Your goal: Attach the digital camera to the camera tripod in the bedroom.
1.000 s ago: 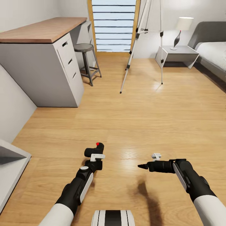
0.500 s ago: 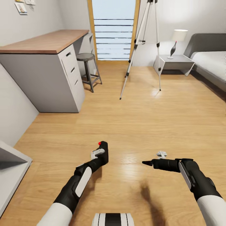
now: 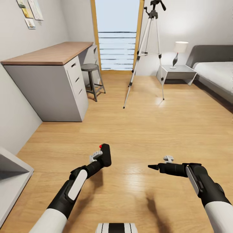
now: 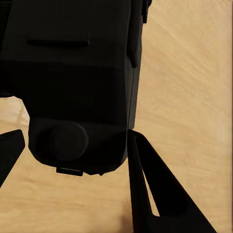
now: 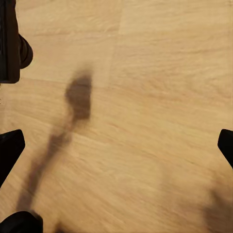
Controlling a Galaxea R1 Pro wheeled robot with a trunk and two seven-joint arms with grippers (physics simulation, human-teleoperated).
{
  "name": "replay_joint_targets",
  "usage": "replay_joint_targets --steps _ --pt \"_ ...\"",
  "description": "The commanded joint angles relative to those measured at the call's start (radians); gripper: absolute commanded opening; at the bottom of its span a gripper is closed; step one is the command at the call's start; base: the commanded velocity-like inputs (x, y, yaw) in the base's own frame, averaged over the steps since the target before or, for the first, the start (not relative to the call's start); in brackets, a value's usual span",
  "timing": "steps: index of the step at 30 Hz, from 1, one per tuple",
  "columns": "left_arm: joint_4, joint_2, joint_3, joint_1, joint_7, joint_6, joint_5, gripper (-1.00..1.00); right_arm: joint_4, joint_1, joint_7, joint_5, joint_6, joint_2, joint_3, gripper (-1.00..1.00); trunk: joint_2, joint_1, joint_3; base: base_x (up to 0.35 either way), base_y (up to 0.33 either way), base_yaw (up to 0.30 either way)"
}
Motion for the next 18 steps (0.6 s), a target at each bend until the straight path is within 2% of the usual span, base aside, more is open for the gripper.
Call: replay_joint_targets --steps 1,9,18 --pt "-0.001 0.008 -0.001 0.000 0.006 0.013 0.017 -1.00 -0.001 0.000 0.001 -0.005 0.008 0.000 -0.001 1.00 0.000 -0.001 0.003 0.000 0.000 0.000" --pt "0.001 0.027 -0.001 0.000 -0.010 0.054 0.040 -1.00 -0.004 0.000 0.003 -0.005 0.009 0.000 -0.001 1.00 0.002 -0.004 0.034 0.000 0.000 0.000" --pt "0.015 0.033 0.000 0.000 -0.100 0.066 0.047 -1.00 -0.006 0.000 0.007 -0.002 0.011 0.000 0.000 1.00 0.004 -0.008 0.069 0.000 0.000 0.000"
